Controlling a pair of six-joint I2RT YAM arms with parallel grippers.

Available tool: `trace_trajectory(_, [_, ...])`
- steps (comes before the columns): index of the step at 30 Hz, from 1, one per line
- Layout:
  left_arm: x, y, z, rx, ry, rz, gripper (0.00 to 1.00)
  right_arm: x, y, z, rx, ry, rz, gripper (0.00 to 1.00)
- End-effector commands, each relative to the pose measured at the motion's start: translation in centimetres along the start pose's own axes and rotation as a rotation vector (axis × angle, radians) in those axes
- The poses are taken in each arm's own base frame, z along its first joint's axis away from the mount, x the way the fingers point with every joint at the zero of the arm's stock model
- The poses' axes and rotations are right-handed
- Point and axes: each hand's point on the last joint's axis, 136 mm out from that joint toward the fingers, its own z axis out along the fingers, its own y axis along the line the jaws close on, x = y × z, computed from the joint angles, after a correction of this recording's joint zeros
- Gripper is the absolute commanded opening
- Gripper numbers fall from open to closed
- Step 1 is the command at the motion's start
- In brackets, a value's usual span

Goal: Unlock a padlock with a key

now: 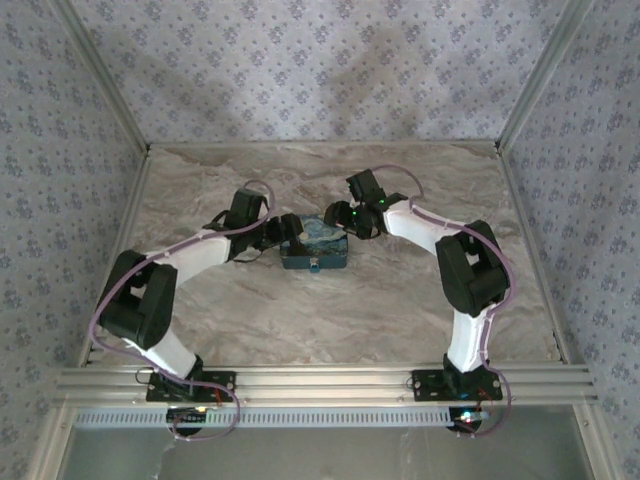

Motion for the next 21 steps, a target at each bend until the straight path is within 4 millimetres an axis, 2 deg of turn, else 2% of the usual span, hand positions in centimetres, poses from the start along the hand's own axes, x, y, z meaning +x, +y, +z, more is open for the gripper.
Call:
trace_trajectory(1, [-1.0,-1.1,-2.2,0.023,-0.062,0.030,0.77,0.3,-0.5,-2.5,0.020,-0.002,-0.029,0.66])
trace_trajectory(6, [-0.4,-1.0,-4.0,0.013,-0.080,0.028,0.77,0.0,-2.9,-4.4,0.071,-0.026,-0.028,0.66])
trace_trajectory(11, [1.4,-1.0,-5.8,0.011,-0.078,0.031,0.76,-0.2,-5.7,-5.8,0.161,-0.040,-0.050,0.62])
trace_trajectory(12, [1.9,-1.1,-6.2,0.013,-0.075,0.032,0.76,0.8,-7.3,-5.4,0.200,-0.011,-0.053,0.59])
trace_trajectory(18, [5.0,-1.9,-7.8,0.027,-0.056,0.047,0.76,1.3,-10.2,-3.8,0.297,0.045,-0.078,0.51])
trace_trajectory(21, [6.2,-1.9,-8.4,0.033,-0.062,0.036,0.76,0.4,-10.0,-2.8,0.297,0.046,-0.094,0.46])
